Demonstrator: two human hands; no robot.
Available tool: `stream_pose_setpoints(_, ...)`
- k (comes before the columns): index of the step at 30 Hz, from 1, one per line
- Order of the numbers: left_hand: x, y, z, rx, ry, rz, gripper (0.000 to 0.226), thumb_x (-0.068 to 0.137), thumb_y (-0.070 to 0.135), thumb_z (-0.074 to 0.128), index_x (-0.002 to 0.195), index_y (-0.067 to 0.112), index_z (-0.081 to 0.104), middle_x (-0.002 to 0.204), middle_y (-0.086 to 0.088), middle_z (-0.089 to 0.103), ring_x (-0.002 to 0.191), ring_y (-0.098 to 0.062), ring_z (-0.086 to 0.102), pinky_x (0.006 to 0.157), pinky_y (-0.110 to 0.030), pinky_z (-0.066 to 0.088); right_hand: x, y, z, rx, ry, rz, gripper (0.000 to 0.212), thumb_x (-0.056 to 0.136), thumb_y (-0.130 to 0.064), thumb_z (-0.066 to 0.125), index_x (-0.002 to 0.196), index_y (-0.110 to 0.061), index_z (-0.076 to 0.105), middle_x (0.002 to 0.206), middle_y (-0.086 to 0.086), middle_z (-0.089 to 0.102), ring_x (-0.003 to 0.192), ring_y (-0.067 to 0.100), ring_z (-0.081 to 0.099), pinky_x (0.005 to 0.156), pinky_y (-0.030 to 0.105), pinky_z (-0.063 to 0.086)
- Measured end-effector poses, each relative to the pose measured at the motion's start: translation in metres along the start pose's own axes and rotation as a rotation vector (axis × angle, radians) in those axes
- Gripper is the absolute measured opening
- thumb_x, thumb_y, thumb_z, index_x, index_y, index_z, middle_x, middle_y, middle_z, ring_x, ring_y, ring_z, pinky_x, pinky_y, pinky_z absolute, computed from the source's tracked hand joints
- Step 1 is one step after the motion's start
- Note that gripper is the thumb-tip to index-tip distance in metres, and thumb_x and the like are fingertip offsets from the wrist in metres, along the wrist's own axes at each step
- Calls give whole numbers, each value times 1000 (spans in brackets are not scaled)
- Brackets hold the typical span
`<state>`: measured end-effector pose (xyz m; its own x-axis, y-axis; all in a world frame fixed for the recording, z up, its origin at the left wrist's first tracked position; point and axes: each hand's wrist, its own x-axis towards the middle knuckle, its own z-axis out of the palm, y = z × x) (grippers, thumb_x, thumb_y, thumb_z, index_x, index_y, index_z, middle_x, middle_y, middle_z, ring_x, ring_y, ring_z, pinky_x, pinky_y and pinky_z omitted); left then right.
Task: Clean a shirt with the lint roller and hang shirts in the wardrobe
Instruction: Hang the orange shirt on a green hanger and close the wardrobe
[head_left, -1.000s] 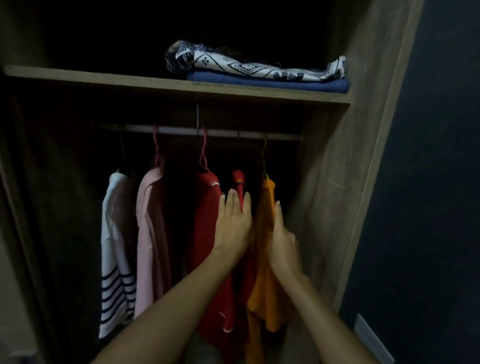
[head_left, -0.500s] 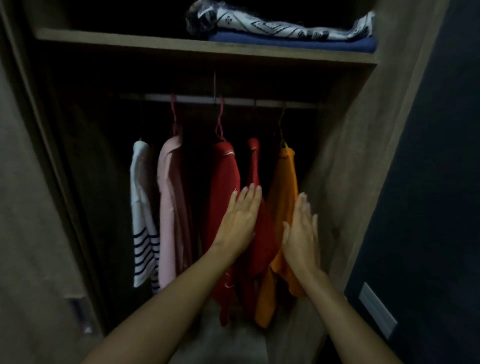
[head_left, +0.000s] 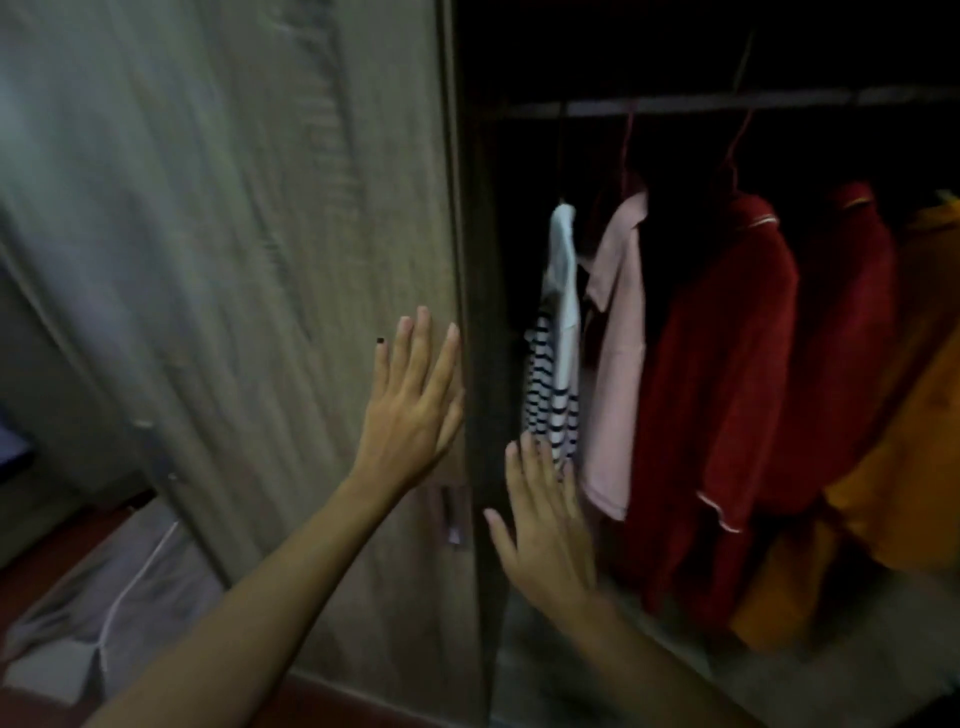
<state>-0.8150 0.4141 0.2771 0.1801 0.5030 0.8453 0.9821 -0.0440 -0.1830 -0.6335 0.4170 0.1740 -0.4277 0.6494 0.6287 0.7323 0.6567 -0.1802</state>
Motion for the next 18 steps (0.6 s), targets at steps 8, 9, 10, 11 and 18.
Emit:
stream_pose_setpoints(8,-71,-116,45,60,-182,88,81,95,56,39,153,19,-4,157,-12,-22,147,-30,-13,116,-57,10,-20,-90,108,-194,-263,31,84,83,-45,59,148,-3,25,156,16,20,145,27,22,117,48,19)
stream_pose_setpoints(9,-75,-124,52,51,-188,74,83,94,58,39,152,19,-5,157,-12,-23,146,-30,-14,115,-58,10,-17,-93,115,-224,-260,49,85,83,-45,60,148,-1,26,156,18,23,145,28,21,118,47,17)
stream_pose_setpoints(10,-77,-131,59,41,-198,60,84,94,60,38,152,19,-7,157,-12,-24,146,-31,-16,115,-59,10,-12,-95,120,-248,-260,73,85,83,-44,61,147,0,27,155,19,25,144,29,21,117,46,17)
stream_pose_setpoints(11,-78,-136,65,32,-209,51,85,93,62,36,152,20,-8,156,-12,-25,145,-31,-17,115,-60,10,-6,-95,125,-266,-266,103,86,82,-43,63,147,2,28,154,21,27,144,30,21,116,46,17)
stream_pose_setpoints(18,-77,-133,94,-51,-156,41,97,86,73,32,150,18,-15,153,-14,-33,142,-34,-26,112,-60,-9,5,-83,152,-365,-236,127,83,81,-44,64,142,4,33,147,26,37,138,36,25,113,49,19)
